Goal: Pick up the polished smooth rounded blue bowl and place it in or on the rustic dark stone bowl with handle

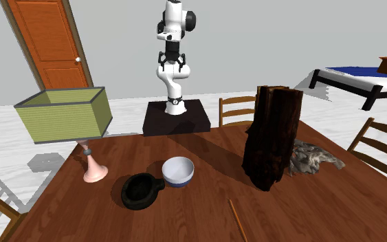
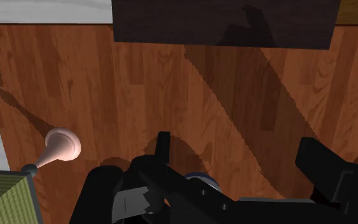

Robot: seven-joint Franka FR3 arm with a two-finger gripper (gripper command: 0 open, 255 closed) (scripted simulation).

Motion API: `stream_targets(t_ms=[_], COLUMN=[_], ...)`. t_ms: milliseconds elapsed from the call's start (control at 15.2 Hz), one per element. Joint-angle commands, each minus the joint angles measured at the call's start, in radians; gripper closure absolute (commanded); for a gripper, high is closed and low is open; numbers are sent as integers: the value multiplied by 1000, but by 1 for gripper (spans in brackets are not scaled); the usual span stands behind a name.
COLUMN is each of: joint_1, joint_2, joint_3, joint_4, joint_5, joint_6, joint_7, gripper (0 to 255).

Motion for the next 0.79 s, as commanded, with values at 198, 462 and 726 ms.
stream_targets(t_ms=[198,462,726], joint_1=[2,3,2], joint_2=[89,222,369], joint_3=[10,24,38], joint_4=[-14,-13,11], joint_5=[4,7,4], joint_6=[100,227,345], joint_7=[19,45,70], gripper=[0,0,0])
